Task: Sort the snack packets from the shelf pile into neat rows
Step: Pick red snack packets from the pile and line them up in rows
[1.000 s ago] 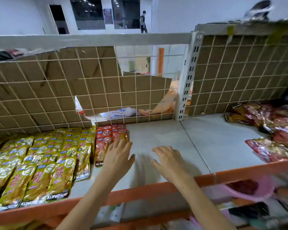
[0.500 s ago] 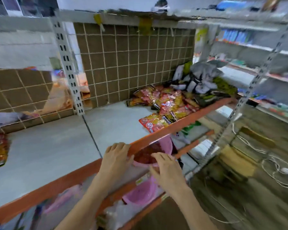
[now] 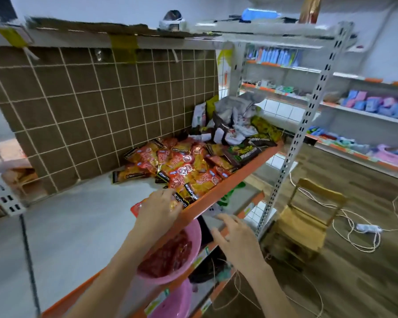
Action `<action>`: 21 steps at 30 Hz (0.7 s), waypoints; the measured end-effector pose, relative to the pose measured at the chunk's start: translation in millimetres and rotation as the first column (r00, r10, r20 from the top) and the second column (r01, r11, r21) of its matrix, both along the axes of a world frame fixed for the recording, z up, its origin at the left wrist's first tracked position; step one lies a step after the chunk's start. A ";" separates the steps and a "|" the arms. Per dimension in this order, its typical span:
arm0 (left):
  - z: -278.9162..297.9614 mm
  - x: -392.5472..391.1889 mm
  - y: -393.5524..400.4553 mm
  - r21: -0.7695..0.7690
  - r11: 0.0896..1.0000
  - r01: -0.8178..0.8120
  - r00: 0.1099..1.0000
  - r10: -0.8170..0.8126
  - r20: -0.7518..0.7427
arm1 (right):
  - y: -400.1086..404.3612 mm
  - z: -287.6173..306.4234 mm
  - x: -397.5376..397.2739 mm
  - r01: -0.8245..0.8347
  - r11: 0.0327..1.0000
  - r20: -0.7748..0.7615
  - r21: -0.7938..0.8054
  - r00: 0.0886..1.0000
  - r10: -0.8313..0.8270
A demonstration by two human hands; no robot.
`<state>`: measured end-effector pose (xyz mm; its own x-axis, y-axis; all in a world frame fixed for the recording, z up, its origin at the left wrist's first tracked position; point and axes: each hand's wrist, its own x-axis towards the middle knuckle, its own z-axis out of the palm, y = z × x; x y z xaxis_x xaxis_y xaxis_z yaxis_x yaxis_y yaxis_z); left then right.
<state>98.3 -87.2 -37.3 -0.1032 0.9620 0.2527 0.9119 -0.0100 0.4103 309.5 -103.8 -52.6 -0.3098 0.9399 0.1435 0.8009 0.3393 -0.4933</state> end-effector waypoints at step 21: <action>14.2 -23.5 193.5 -0.328 0.890 -0.318 0.947 0.312 -0.072 | 275.8 21.0 -73.9 -0.063 0.981 0.133 -0.183 0.987 0.088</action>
<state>74.8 106.3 -23.0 -0.4129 0.9081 -0.0696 0.8516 0.4120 0.3241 235.6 172.0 -31.7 -0.3858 0.9197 -0.0737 0.8417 0.3181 -0.4363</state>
